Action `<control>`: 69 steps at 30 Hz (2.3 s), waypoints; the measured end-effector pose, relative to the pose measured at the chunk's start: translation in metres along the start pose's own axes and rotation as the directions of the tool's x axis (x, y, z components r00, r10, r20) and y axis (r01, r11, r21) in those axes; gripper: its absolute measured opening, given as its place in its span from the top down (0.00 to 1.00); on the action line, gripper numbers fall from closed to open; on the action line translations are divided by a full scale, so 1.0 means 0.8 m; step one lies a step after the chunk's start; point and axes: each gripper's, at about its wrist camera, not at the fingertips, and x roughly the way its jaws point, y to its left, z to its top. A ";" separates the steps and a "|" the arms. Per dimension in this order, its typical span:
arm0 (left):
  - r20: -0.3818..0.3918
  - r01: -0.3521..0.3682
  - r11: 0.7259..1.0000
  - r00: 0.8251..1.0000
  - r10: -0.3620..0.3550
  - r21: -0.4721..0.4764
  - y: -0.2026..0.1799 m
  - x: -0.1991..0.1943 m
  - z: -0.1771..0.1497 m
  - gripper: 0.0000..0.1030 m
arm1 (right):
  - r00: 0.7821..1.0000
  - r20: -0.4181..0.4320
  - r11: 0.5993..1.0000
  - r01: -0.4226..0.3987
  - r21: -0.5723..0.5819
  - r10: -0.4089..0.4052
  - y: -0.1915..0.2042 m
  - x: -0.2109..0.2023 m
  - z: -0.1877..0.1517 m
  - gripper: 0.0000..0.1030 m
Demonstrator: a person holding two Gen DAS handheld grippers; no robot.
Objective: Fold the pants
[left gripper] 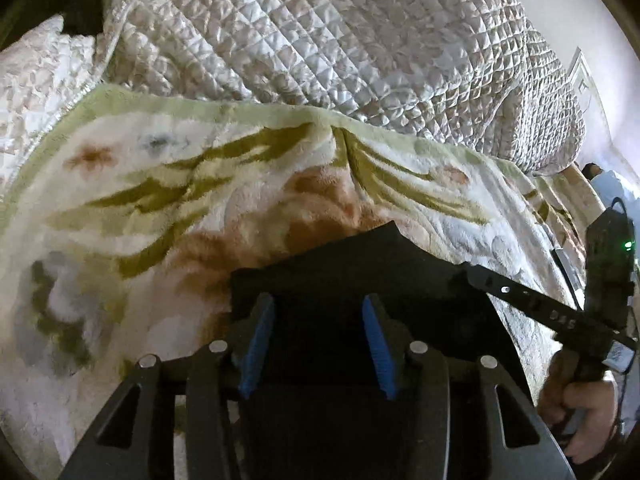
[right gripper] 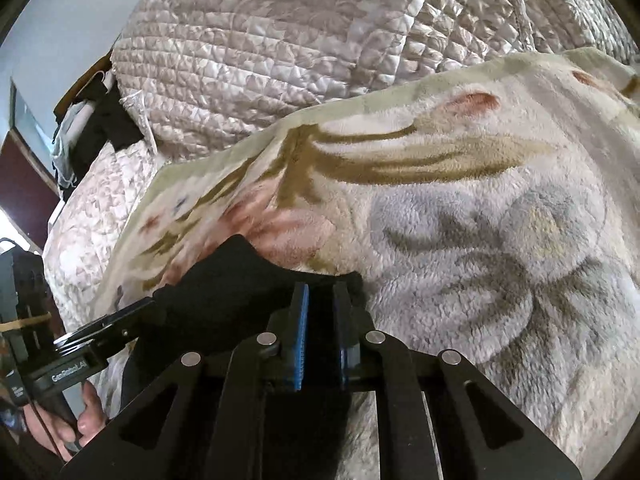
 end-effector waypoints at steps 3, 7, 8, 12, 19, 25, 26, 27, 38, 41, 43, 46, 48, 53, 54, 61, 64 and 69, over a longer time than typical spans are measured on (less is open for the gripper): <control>0.028 -0.006 1.000 1.000 0.006 0.012 -0.002 -0.021 -0.007 0.53 | 1.000 0.018 1.000 0.001 -0.026 -0.001 0.010 -0.028 -0.012 0.88; 0.067 0.000 0.999 0.998 -0.003 0.038 -0.010 -0.054 -0.030 0.53 | 1.000 0.029 0.997 -0.007 -0.083 0.010 0.028 -0.064 -0.038 0.85; 0.077 -0.003 0.999 0.997 -0.001 0.050 -0.013 -0.063 -0.038 0.53 | 1.000 0.029 0.995 -0.006 -0.103 0.009 0.033 -0.071 -0.045 0.85; 0.095 0.007 0.997 0.995 -0.013 0.070 -0.019 -0.089 -0.070 0.53 | 1.000 0.027 0.982 0.002 -0.189 0.003 0.053 -0.096 -0.084 0.85; 0.064 -0.015 0.997 0.998 0.010 0.076 -0.018 -0.094 -0.111 0.69 | 0.999 -0.022 0.965 0.030 -0.261 -0.037 0.057 -0.098 -0.135 0.85; 0.060 -0.051 0.995 0.997 0.046 0.083 -0.019 -0.082 -0.121 0.70 | 0.999 0.002 0.952 0.046 -0.304 -0.048 0.058 -0.093 -0.146 0.84; 0.066 -0.058 0.994 0.996 0.052 0.089 -0.019 -0.081 -0.122 0.70 | 0.999 0.006 0.951 0.046 -0.305 -0.047 0.058 -0.093 -0.146 0.84; 0.072 -0.062 0.994 0.996 0.055 0.092 -0.019 -0.080 -0.124 0.70 | 0.999 0.010 0.952 0.044 -0.303 -0.043 0.058 -0.092 -0.146 0.84; 0.048 -0.078 0.996 0.996 0.075 0.049 -0.020 -0.087 -0.113 0.68 | 1.000 -0.001 0.971 -0.023 -0.236 0.024 0.054 -0.099 -0.137 0.75; 0.047 -0.085 0.995 0.995 0.083 0.047 -0.024 -0.092 -0.107 0.68 | 1.000 -0.008 0.973 -0.029 -0.231 0.028 0.056 -0.103 -0.132 0.74; 0.044 -0.085 0.995 0.996 0.083 0.051 -0.025 -0.092 -0.103 0.68 | 0.999 -0.010 0.975 -0.038 -0.220 0.036 0.056 -0.105 -0.126 0.74; 0.048 -0.088 0.995 0.995 0.086 0.055 -0.025 -0.092 -0.095 0.62 | 0.999 -0.010 0.977 -0.048 -0.210 0.047 0.056 -0.106 -0.115 0.74; 0.052 -0.090 0.994 0.995 0.087 0.056 -0.025 -0.090 -0.088 0.58 | 0.999 -0.011 0.976 -0.046 -0.215 0.044 0.056 -0.104 -0.109 0.72; 0.059 -0.080 0.995 0.995 0.077 0.061 -0.020 -0.083 -0.073 0.53 | 0.998 -0.024 0.977 -0.055 -0.204 0.051 0.052 -0.098 -0.093 0.58; 0.059 -0.077 0.995 0.996 0.074 0.059 -0.018 -0.080 -0.069 0.52 | 0.998 -0.029 0.979 -0.060 -0.197 0.055 0.050 -0.095 -0.089 0.58; 0.032 -0.025 1.000 0.999 0.024 0.002 0.011 -0.055 -0.056 0.48 | 0.996 -0.063 0.991 -0.077 -0.106 0.070 0.027 -0.073 -0.067 0.58; 0.008 0.007 0.999 1.000 -0.006 -0.044 0.023 -0.043 -0.061 0.48 | 0.994 -0.080 0.995 -0.082 -0.062 0.077 0.015 -0.061 -0.069 0.58; 0.016 0.070 0.992 0.997 -0.069 -0.102 0.036 -0.035 -0.063 0.41 | 0.990 -0.102 0.995 -0.100 -0.009 0.098 0.004 -0.045 -0.069 0.58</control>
